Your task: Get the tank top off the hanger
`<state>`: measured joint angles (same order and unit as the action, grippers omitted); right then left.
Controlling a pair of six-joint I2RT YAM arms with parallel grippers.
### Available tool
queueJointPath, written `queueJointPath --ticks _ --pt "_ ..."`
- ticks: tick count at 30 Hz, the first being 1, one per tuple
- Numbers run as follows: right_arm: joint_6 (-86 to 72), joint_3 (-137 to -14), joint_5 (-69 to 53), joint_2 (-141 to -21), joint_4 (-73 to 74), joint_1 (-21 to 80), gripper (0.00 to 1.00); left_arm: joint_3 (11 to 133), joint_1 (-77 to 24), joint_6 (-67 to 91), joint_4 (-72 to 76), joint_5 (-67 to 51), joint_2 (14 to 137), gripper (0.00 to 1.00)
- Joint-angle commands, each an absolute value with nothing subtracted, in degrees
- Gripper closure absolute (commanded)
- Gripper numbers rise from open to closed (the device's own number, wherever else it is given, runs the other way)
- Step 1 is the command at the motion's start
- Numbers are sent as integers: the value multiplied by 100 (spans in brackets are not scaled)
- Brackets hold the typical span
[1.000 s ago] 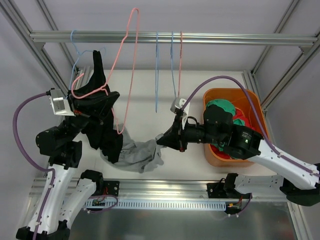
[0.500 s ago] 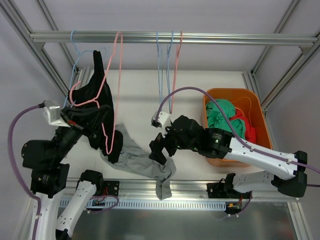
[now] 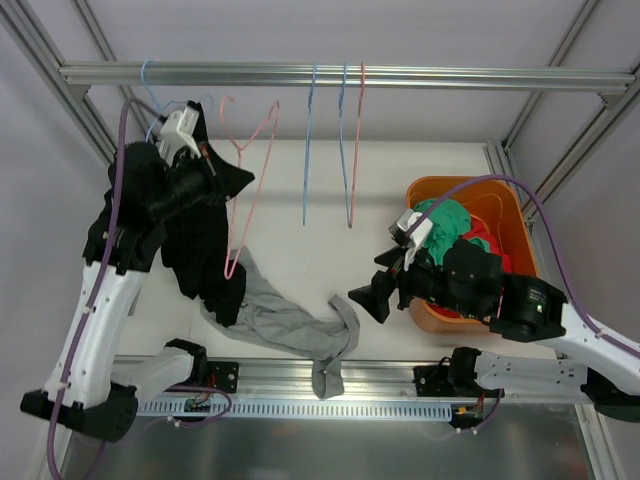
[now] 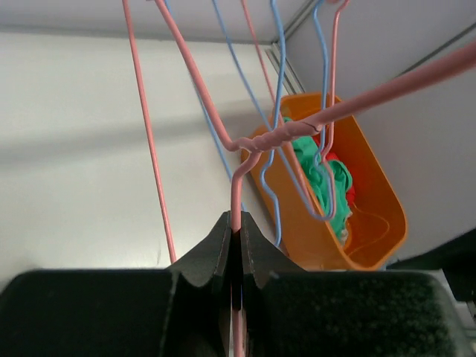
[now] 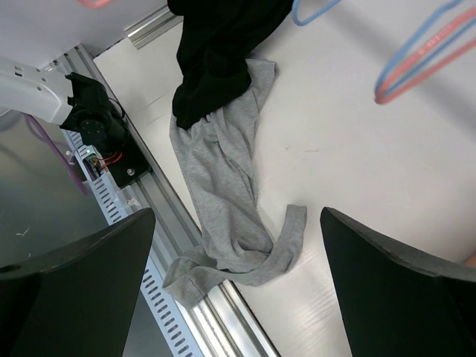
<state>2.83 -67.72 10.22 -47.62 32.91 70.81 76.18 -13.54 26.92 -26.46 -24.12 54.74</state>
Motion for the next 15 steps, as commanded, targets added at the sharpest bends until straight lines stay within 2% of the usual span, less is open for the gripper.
queueJointPath --ticks 1,5,8,15 --pt "141 -6654 1406 -4518 3551 7102 1 8927 -1983 2312 -2926 -1514 6317 100" --pt "70 -6592 1450 -4307 3656 7102 1 9964 -2302 2224 -3164 -670 7188 100" --pt "27 -6539 1468 -4158 3744 7102 1 10273 -2513 2092 -3190 -352 7575 100" --pt "70 -6486 1512 -4148 3762 7093 0 11117 -2575 1969 -3252 -395 8550 100"
